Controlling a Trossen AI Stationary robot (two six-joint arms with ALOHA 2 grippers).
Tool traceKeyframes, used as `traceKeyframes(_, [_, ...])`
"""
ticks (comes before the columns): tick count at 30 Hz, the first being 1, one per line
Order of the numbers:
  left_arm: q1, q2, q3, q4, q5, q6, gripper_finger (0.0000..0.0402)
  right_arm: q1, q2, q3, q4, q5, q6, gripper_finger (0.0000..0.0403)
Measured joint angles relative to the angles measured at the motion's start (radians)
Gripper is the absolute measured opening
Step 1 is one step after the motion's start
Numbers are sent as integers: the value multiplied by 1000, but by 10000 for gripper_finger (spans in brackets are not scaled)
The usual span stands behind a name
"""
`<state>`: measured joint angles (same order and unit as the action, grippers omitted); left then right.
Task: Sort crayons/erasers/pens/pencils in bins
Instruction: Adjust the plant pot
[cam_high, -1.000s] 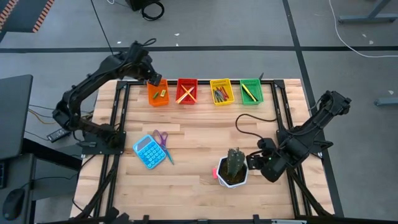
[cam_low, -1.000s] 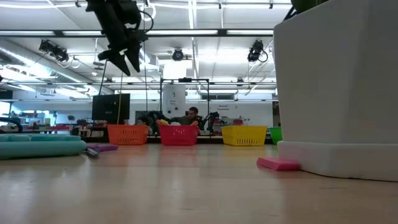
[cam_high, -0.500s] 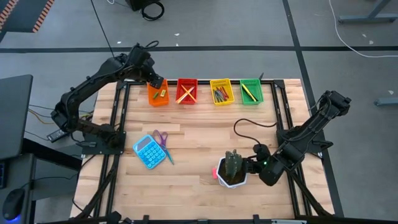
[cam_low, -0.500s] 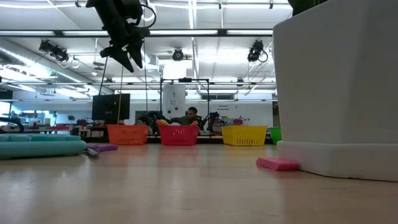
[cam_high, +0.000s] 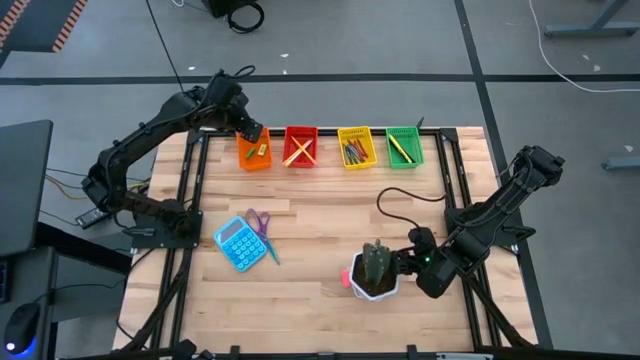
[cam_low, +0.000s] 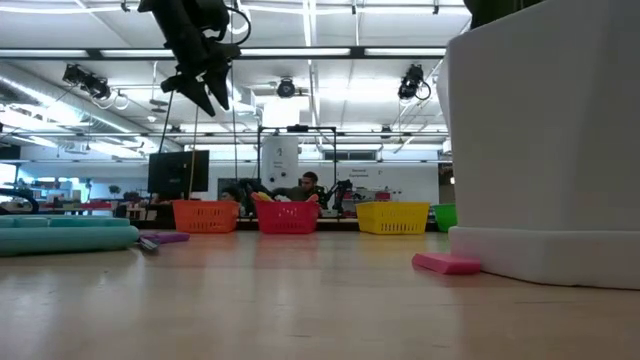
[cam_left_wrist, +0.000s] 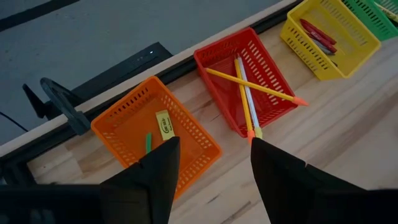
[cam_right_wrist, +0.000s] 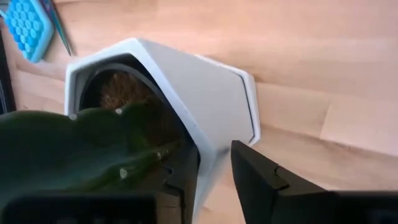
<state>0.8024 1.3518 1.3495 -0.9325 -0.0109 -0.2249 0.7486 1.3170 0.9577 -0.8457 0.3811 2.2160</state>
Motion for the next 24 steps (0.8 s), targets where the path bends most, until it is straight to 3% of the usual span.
traceKeyframes(8, [0, 0, 0, 0, 0, 1, 199, 0, -1, 2, -6, 17, -164, 60])
traceKeyframes(18, [0, 0, 0, -8, 1, 0, 194, 0, 0, 17, -61, -8, -185, 60])
traceKeyframes(24, [-5, 0, 0, -11, 1, 1, 192, -1, 3, 93, -239, -62, -201, 59])
